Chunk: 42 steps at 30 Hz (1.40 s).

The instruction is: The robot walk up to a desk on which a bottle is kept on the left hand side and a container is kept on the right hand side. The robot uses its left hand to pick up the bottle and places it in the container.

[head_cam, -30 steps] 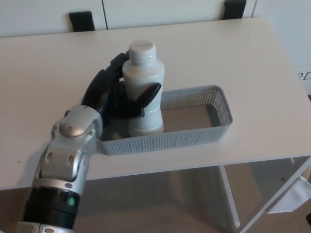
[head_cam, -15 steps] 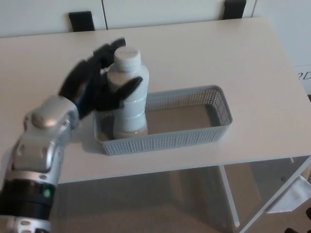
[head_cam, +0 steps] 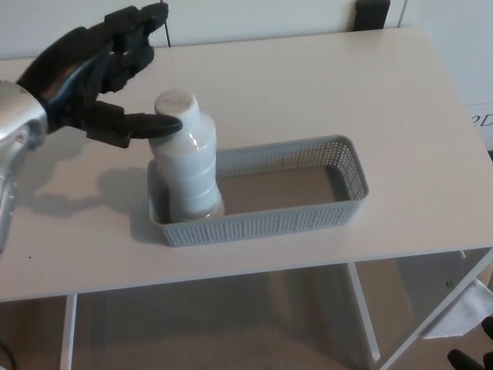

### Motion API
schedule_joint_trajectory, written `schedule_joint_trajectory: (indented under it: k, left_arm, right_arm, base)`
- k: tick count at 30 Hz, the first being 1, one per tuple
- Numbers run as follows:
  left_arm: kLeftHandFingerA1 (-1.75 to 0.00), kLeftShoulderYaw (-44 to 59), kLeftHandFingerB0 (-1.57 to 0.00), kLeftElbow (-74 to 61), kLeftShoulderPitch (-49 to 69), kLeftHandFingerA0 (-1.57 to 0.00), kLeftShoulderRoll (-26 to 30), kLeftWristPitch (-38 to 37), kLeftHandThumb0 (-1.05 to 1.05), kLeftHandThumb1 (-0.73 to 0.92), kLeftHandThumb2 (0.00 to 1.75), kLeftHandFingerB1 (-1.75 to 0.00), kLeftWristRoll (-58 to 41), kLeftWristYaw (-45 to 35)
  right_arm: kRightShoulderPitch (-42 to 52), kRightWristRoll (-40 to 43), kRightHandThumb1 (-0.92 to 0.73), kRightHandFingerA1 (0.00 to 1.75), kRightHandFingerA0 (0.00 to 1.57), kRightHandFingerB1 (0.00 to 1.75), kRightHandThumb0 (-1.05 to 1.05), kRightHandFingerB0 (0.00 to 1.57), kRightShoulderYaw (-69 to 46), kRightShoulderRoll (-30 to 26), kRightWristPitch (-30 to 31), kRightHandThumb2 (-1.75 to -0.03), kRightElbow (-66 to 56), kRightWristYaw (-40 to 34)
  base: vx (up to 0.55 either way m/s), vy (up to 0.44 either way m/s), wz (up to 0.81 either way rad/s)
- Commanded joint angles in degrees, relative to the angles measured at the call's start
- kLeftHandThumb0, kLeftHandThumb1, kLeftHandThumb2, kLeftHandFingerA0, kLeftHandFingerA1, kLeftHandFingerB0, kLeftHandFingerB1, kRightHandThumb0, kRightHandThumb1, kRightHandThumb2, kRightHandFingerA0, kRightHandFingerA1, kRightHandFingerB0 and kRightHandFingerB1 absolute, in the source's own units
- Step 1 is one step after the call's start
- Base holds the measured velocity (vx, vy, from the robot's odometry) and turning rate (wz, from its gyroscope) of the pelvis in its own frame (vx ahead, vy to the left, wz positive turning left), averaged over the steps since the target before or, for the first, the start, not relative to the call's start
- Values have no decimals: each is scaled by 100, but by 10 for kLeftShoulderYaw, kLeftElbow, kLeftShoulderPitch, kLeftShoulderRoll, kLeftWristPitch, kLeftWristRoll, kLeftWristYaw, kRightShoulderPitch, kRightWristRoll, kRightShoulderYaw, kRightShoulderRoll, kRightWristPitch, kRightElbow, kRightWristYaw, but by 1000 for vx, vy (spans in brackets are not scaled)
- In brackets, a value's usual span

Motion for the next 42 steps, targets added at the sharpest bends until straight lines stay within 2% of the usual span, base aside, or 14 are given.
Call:
schedule_joint_trajectory:
  k: [1,5,6,7,15,16,18,22,23,25,32,35,38,42]
  left_arm:
    - [0,-44,0,-34,-49,0,141,40,-44,38,59,0,-45,-265]
    - [0,-9,0,-28,-59,0,143,72,-66,41,66,0,-94,-276]
    - [0,15,0,-18,-69,0,147,83,-74,37,72,0,-115,-282]
    - [0,47,0,1,-87,0,159,94,-70,44,54,0,-141,-292]
    - [0,193,0,24,-92,0,265,117,-65,36,52,0,-237,-361]
    - [0,250,0,40,-61,0,306,121,-61,40,77,-5,-261,-399]
    - [-2,329,0,72,-7,0,345,122,-58,24,66,-13,-280,-438]
    - [0,445,0,185,78,0,399,166,-57,39,72,-4,-293,-488]
    - [0,471,0,216,100,0,407,175,-57,38,73,-7,-294,-489]
    - [-1,525,0,259,161,0,405,161,-66,40,77,-9,-292,-486]
    - [-12,631,0,447,370,0,381,51,-63,38,76,-11,-295,-474]
    - [-46,649,0,503,454,-4,339,42,-59,36,71,-26,-304,-393]
    - [-45,646,-8,536,508,-12,293,-4,-45,54,56,-26,-296,-313]
    - [-57,605,-7,572,539,-29,215,-53,-61,49,77,-39,-254,-142]
  right_arm:
    - [-10,5,-34,48,40,34,-59,31,-6,-10,8,-52,7,-14]
    - [-10,3,-35,44,36,34,-59,32,-3,-9,11,-52,-3,-18]
    - [-14,2,-34,52,37,40,-62,26,-3,-10,10,-70,-2,-18]
    - [-17,1,-34,51,37,40,-63,28,-2,-10,13,-70,-7,-22]
    - [-29,-2,-35,45,42,33,-60,32,-2,-26,29,-52,-18,-32]
    - [-29,-5,-36,51,39,39,-67,29,-1,-31,29,-70,-16,-30]
    - [-31,-8,-34,45,40,34,-62,32,0,-36,28,-52,-12,-28]
    - [-35,-10,-34,45,41,34,-61,32,-1,-40,27,-52,-5,-28]
    - [-36,-10,-34,51,39,39,-63,27,-1,-41,29,-71,-5,-29]
    - [-32,-12,-34,45,41,34,-62,32,1,-40,30,-53,-6,-28]
    - [-29,-13,-34,42,37,34,-60,31,2,-39,34,-52,-6,-31]
    - [-27,-14,-34,43,39,34,-63,30,3,-42,33,-52,-6,-27]
    - [-23,-14,-34,47,40,35,-61,31,2,-43,33,-52,-7,-27]
    - [-9,-10,-35,45,38,35,-62,30,-3,-44,34,-52,-7,-24]
  base:
    - [0,0,0]
    - [0,0,0]
    - [0,0,0]
    - [0,0,0]
    - [0,0,0]
    - [0,0,0]
    - [0,0,0]
    - [0,0,0]
    - [0,0,0]
    - [0,0,0]
    - [0,0,0]
    - [0,0,0]
    - [0,0,2]
    - [0,0,2]
